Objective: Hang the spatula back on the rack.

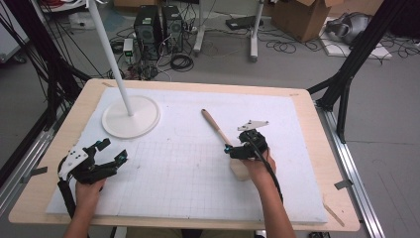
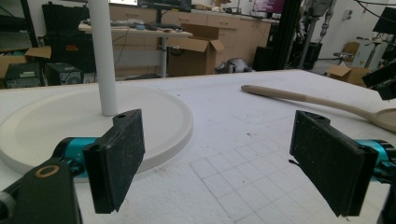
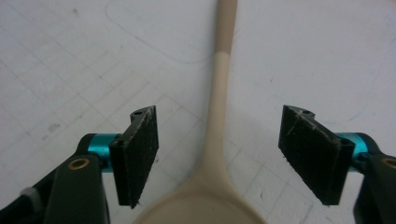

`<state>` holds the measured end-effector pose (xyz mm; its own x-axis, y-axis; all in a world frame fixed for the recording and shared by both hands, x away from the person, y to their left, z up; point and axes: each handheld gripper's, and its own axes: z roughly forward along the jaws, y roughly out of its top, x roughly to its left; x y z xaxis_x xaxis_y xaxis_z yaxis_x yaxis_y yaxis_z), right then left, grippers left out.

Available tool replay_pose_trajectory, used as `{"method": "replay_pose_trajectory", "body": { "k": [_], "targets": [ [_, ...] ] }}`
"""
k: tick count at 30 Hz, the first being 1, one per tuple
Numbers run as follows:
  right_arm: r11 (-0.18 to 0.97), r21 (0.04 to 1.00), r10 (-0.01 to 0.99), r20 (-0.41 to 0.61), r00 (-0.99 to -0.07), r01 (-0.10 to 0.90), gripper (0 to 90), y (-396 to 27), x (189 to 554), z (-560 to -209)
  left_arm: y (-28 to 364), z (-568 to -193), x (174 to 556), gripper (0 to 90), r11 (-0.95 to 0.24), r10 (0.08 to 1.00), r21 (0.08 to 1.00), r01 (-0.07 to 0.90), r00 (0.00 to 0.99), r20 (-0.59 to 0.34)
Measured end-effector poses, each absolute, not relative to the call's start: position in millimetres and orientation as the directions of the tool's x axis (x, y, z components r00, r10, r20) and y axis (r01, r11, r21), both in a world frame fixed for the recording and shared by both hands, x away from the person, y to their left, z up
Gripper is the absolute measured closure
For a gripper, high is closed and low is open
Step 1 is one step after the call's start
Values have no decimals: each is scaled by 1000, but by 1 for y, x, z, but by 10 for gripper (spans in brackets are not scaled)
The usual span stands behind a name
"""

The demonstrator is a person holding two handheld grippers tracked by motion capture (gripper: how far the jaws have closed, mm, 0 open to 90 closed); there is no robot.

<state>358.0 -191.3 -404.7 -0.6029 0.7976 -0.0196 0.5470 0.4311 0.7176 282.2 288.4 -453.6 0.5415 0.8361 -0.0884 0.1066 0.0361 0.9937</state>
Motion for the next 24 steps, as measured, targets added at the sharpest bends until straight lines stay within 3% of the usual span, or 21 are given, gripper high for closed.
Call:
{"method": "replay_pose_trajectory", "body": {
  "k": [14, 24],
  "targets": [
    [515, 583, 784, -25, -620, 628, 397, -175, 387, -415, 288, -454, 282, 184, 36, 837, 994, 107, 541, -88],
    [530, 543, 786, -28, -617, 651, 453, -163, 402, -416, 289, -454, 282, 184, 36, 835, 994, 107, 542, -89]
  ]
}}
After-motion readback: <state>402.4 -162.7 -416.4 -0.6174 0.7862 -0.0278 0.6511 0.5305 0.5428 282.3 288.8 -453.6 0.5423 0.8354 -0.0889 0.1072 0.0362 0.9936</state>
